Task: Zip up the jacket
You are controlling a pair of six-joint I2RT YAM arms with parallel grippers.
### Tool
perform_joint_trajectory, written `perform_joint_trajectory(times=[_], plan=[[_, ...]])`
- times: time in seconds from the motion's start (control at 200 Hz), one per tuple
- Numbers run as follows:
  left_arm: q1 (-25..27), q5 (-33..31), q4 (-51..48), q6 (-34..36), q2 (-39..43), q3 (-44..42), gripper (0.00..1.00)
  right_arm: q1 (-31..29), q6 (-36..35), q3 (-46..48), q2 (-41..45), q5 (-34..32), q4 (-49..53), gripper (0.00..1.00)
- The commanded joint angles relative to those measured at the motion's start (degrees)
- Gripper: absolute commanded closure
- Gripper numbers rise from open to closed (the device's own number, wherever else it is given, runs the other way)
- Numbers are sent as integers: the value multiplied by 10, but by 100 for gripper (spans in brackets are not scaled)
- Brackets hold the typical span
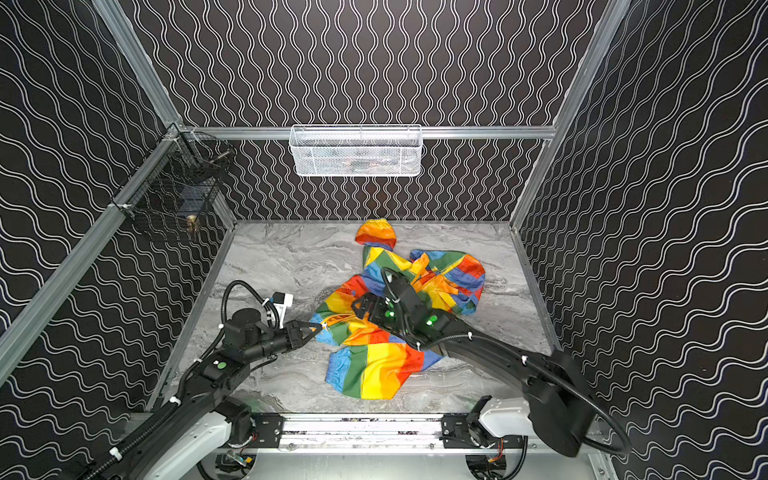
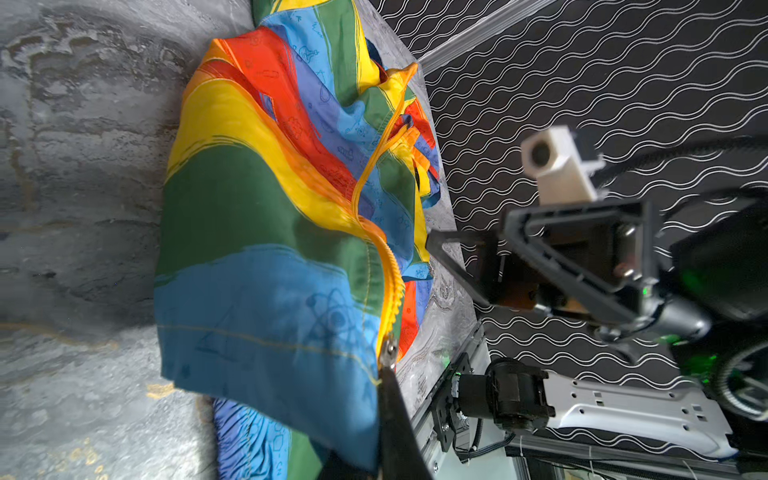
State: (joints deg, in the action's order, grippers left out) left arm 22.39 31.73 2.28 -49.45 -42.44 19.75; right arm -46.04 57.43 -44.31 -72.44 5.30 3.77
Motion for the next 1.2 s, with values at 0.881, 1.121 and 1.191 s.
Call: perform_joint_trajectory(times=[0.881, 1.121, 1.191], plan=[[-1, 35, 14, 23, -14, 26, 100, -81, 142, 23, -92, 164, -322, 52], [-1, 47, 32, 10, -14, 22, 100, -81, 155, 33, -113, 156, -353, 52], [-1, 49, 33, 8, -11, 22, 100, -81, 159, 37, -117, 153, -362, 52]])
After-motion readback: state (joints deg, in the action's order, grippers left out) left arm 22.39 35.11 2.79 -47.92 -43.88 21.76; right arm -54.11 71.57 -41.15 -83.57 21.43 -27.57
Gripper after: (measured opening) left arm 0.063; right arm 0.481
